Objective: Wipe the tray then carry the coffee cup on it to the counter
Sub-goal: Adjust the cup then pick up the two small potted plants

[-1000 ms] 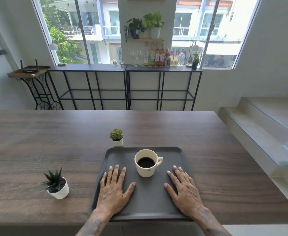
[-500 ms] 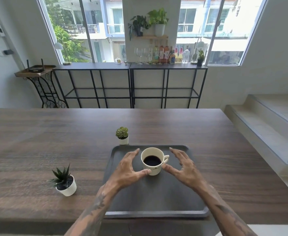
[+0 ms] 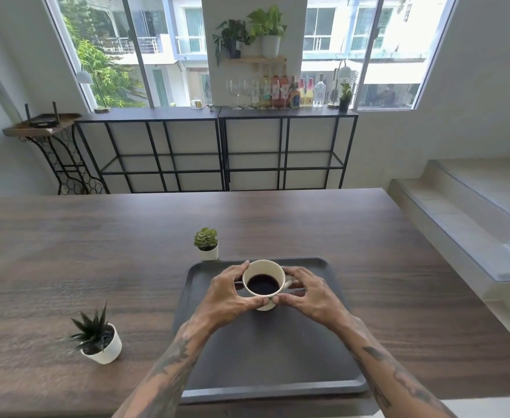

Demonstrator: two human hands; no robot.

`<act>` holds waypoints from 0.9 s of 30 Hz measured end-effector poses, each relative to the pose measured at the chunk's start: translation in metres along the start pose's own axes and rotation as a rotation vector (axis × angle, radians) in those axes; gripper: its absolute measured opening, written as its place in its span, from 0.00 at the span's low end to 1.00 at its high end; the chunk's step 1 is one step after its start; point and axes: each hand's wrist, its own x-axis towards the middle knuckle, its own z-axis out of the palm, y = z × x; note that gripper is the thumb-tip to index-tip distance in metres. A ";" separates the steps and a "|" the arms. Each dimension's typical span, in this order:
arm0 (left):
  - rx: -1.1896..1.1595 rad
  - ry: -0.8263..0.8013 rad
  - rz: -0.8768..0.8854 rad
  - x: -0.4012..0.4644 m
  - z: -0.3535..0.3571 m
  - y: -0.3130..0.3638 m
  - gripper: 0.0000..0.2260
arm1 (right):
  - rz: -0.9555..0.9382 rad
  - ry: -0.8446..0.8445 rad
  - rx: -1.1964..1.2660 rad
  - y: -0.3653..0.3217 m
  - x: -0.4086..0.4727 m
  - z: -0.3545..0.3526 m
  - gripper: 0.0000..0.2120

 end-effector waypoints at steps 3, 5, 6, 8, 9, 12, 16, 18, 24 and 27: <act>-0.017 0.004 -0.003 0.008 -0.001 0.003 0.41 | 0.001 0.011 0.029 -0.003 0.006 -0.005 0.33; -0.020 0.006 -0.004 0.012 -0.001 0.003 0.41 | 0.010 0.006 0.027 -0.004 0.009 -0.008 0.33; -0.019 0.002 -0.005 0.014 0.000 0.003 0.41 | 0.018 0.000 0.014 -0.004 0.010 -0.009 0.33; -0.006 -0.013 -0.003 0.014 0.002 0.001 0.40 | 0.035 -0.016 -0.019 -0.003 0.009 -0.011 0.34; -0.003 -0.019 -0.004 0.014 0.003 0.000 0.40 | 0.044 -0.022 -0.034 -0.003 0.009 -0.011 0.34; 0.002 -0.023 -0.009 0.015 0.005 -0.006 0.42 | 0.058 -0.030 -0.077 -0.002 0.006 -0.010 0.35; -0.040 -0.020 -0.021 0.015 0.008 -0.010 0.44 | 0.080 -0.046 -0.083 -0.004 0.004 -0.011 0.35; -0.083 -0.011 -0.038 0.008 0.007 -0.007 0.47 | 0.103 -0.065 -0.081 -0.004 0.002 -0.013 0.40; -0.118 0.348 0.039 -0.075 -0.027 -0.009 0.26 | 0.051 0.080 -0.162 -0.046 0.015 -0.023 0.45; -0.151 0.709 -0.014 -0.132 -0.055 -0.030 0.10 | -0.031 0.163 -0.107 -0.088 0.042 -0.006 0.36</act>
